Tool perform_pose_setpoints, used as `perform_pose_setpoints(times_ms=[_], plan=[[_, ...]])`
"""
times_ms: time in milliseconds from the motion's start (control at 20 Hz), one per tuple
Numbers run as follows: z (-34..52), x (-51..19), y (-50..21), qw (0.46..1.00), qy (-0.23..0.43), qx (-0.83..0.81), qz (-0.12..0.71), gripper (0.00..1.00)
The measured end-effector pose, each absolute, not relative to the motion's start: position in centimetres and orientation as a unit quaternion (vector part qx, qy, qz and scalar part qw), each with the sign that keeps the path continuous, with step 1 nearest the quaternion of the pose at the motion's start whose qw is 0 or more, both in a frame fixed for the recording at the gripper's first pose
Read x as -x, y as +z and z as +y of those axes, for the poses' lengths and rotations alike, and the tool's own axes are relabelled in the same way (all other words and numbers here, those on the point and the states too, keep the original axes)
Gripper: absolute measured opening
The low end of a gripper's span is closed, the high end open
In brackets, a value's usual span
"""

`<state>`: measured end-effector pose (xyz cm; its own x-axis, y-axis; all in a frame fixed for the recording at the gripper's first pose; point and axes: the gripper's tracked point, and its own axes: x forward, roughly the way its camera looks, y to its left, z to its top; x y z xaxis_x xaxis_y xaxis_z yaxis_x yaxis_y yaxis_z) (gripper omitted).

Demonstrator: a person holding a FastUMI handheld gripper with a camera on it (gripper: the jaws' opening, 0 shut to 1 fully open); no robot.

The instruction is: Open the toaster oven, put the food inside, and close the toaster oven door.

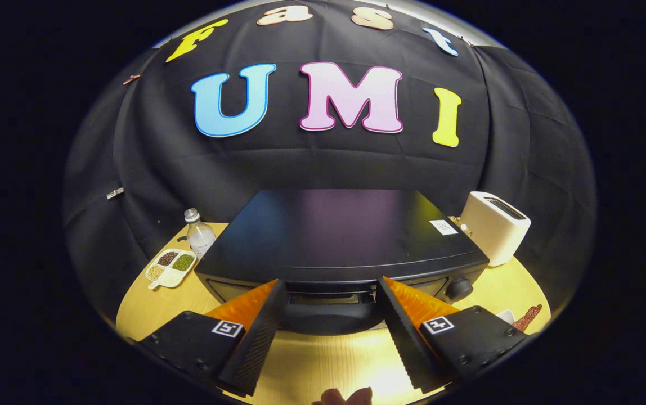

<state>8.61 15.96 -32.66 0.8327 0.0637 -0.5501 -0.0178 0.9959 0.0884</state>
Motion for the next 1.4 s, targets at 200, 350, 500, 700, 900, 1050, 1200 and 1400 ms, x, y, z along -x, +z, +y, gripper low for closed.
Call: perform_pose_setpoints(times_ms=[200, 350, 500, 700, 900, 1050, 1200, 1400], plan=[[16.0, -6.0, -32.9, 0.955, 0.019, -0.04, 0.294, 0.99], [16.2, -3.6, -33.7, 0.952, 0.019, -0.049, 0.301, 0.99], [16.3, -0.8, -35.2, 0.943, 0.018, -0.057, 0.326, 0.99], [16.4, 2.0, -36.8, 0.932, 0.022, -0.054, 0.357, 0.99], [16.2, 4.4, -39.5, 0.913, 0.025, -0.055, 0.403, 0.99], [16.0, 6.3, -41.7, 0.897, 0.028, -0.046, 0.439, 0.99], [15.6, 7.2, -42.7, 0.887, 0.031, -0.05, 0.458, 0.99], [15.1, 7.6, -41.5, 0.892, 0.052, -0.035, 0.448, 0.99]])
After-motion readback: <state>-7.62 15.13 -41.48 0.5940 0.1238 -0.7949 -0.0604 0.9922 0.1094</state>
